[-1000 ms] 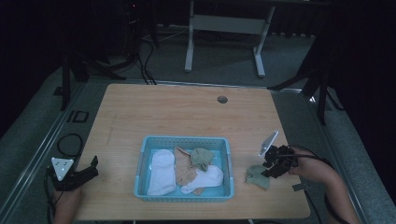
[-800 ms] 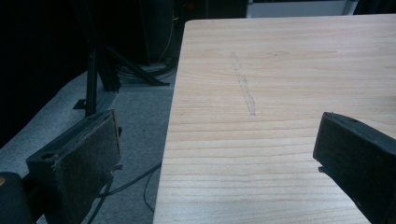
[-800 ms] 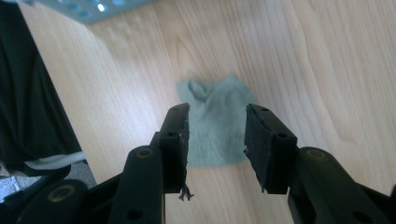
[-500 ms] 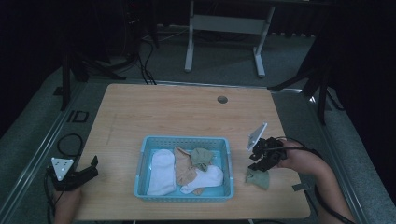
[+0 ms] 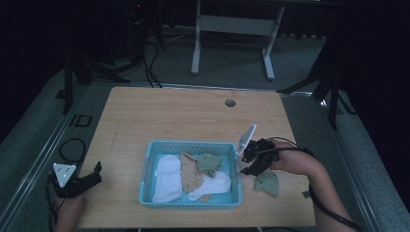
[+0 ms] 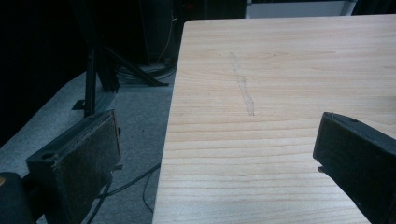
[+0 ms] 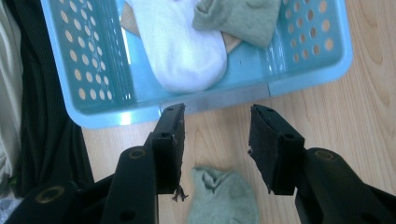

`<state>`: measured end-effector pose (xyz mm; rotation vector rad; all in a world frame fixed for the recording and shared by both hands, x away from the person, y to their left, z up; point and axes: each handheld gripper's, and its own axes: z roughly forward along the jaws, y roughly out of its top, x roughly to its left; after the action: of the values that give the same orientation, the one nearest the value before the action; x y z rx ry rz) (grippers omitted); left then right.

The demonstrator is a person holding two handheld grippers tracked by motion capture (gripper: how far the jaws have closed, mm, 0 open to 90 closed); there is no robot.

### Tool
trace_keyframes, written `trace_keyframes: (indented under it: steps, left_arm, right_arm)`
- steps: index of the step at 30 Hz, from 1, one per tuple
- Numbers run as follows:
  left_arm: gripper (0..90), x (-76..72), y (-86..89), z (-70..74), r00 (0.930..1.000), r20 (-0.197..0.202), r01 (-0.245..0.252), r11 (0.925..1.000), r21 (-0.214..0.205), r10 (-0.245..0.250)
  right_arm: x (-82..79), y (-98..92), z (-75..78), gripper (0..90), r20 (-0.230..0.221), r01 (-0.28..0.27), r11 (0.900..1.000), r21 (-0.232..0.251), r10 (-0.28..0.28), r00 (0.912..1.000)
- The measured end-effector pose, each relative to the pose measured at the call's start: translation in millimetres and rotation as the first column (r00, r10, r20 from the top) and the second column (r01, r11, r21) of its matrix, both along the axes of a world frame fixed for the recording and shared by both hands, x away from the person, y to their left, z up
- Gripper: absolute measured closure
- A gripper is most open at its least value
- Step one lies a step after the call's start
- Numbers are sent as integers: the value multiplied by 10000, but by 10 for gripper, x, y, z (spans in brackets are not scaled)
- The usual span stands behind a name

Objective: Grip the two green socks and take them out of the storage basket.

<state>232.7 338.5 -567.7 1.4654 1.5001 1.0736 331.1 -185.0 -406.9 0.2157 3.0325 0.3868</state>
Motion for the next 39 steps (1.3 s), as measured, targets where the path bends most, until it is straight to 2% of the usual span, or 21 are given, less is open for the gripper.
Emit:
trace_keyframes:
  steps: [9,14,20,23,27,30,35,39]
  left_arm:
    - [4,0,-4,0,10000,11,-5,10000,25,5]
    - [4,0,-2,0,10000,-10,-9,10000,37,9]
    - [4,3,-2,0,10000,-14,-11,10000,12,11]
    - [4,1,-1,0,10000,-11,2,10000,15,-2]
    - [4,-1,-1,0,10000,-7,1,10000,22,-1]
    - [4,0,0,0,10000,-9,-11,10000,16,11]
    - [4,-2,0,0,10000,-4,-16,10000,12,16]
    - [4,0,1,0,10000,-5,-15,10000,4,15]
  right_arm:
    - [22,243,-18,538,72,-411,9991,100,411,9991]
    - [34,396,-136,530,16,-609,9980,-162,609,9981]
    - [51,563,-224,528,-93,-865,9961,-169,863,9962]
    - [57,581,-233,528,-95,-911,9957,-143,910,9958]
    - [81,706,-340,511,-203,-1107,9933,-336,1101,9937]
    - [126,757,-419,510,-471,-990,9949,-170,981,9941]
    - [178,839,-563,496,-544,-918,9949,-428,894,9945]
    - [194,905,-640,478,-417,-922,9935,-666,895,9951]
